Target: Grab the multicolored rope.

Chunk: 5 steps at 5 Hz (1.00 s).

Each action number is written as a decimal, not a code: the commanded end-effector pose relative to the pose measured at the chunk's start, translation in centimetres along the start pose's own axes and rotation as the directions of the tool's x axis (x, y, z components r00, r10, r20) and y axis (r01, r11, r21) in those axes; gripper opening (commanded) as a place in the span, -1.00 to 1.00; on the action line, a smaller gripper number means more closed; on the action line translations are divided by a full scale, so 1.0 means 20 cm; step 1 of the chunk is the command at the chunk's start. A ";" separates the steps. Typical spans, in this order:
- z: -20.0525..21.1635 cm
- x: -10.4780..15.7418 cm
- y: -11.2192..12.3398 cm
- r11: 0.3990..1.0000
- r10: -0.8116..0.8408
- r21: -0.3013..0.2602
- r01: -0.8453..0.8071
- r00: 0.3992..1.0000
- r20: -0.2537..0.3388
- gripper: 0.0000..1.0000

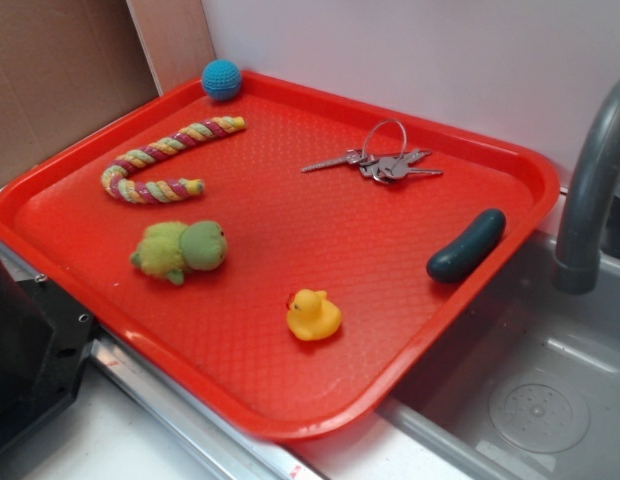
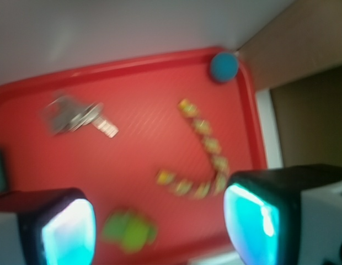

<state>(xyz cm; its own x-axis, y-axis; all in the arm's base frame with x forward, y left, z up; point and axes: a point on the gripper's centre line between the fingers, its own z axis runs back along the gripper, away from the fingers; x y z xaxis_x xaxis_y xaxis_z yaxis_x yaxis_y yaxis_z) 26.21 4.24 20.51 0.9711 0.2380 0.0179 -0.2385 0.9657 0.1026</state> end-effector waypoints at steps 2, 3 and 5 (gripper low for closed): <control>-0.41 -0.01 0.23 0.987 -0.138 0.086 0.133 0.989 0.046 1.00; -0.56 0.03 0.27 0.991 -0.128 0.038 0.128 0.992 0.002 1.00; -0.74 0.07 0.35 0.999 -0.032 0.024 0.034 0.995 -0.093 1.00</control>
<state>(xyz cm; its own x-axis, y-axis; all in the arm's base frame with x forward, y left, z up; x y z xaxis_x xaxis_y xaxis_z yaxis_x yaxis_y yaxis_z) 25.00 11.83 5.13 0.9688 0.2077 -0.1352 -0.1926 0.9743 0.1164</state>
